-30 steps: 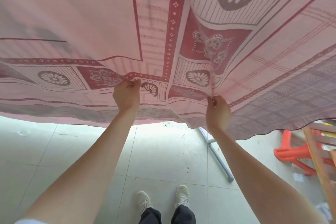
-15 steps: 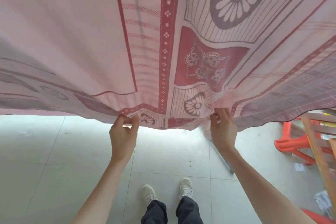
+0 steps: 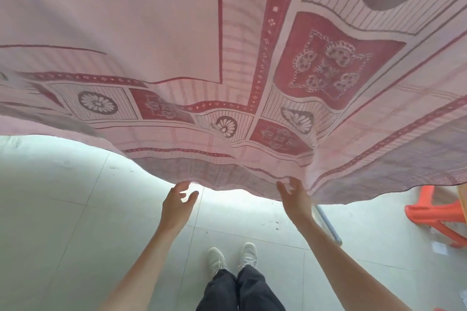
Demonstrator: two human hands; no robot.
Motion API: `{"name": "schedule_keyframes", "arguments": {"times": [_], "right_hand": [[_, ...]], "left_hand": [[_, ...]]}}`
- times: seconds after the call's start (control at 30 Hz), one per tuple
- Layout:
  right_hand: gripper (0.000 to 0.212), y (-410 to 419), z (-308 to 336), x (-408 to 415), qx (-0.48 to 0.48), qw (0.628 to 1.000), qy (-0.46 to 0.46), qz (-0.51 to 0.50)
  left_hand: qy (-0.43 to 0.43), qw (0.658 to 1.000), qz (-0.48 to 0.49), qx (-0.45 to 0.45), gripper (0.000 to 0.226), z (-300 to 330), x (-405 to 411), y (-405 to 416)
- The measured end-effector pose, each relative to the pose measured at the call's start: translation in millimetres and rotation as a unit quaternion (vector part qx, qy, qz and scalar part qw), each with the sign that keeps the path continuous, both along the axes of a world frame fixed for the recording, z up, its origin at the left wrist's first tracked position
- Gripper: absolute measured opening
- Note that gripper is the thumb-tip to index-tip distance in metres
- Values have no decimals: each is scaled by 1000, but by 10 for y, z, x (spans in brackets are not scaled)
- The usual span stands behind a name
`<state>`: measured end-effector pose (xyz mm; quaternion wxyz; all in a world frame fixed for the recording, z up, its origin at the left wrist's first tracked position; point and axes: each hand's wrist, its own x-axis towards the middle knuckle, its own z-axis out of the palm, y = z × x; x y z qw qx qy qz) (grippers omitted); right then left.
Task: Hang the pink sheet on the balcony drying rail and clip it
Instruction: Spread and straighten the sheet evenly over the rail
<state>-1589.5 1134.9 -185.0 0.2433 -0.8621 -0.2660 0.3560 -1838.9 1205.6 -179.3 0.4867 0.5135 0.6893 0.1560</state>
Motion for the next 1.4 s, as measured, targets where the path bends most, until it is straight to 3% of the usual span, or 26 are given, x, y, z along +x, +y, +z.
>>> {"name": "schedule_keyframes", "arguments": {"times": [0.13, 0.27, 0.5, 0.63, 0.7, 0.8, 0.87, 0.93, 1.03, 1.1, 1.2, 1.4], "right_hand": [[49, 164, -270, -297, -62, 992, 106, -30], [48, 346, -570, -607, -91, 959, 232, -134], [29, 729, -1521, -1200, -11, 841, 422, -338], [45, 953, -2219, -1505, 62, 762, 495, -413], [52, 1098, -2559, -1530, 109, 733, 525, -420], [59, 1390, -3109, -1408, 201, 691, 546, -428], [61, 1597, -3409, -1281, 268, 661, 559, -422], [71, 1780, -3642, -1164, 319, 640, 572, -402], [80, 2026, -3913, -1020, 356, 624, 580, -383], [67, 2123, -4031, -953, 374, 625, 572, -377], [12, 2190, -4154, -915, 420, 628, 554, -350], [9, 2111, -4372, -860, 448, 636, 496, -388]], "left_hand": [[-1, 994, 61, -86, 32, -312, -278, 18], [-92, 956, 198, -194, 34, -608, -605, 233], [-189, 904, 283, -258, 37, -1539, -1177, 963], [-266, 869, 307, -282, 26, -2223, -1333, 1357], [-310, 851, 313, -285, 40, -2557, -1338, 1525], [-406, 825, 298, -258, 72, -3138, -1302, 1778], [-476, 806, 273, -221, 77, -3465, -1269, 1961], [-535, 795, 226, -174, 59, -3686, -1231, 2103], [-577, 789, 193, -85, 13, -3918, -1170, 2282], [-588, 783, 197, -52, 21, -4022, -1166, 2380], [-601, 772, 206, -22, 29, -4165, -1208, 2489], [-593, 770, 235, 20, 12, -4345, -1259, 2667]]}}
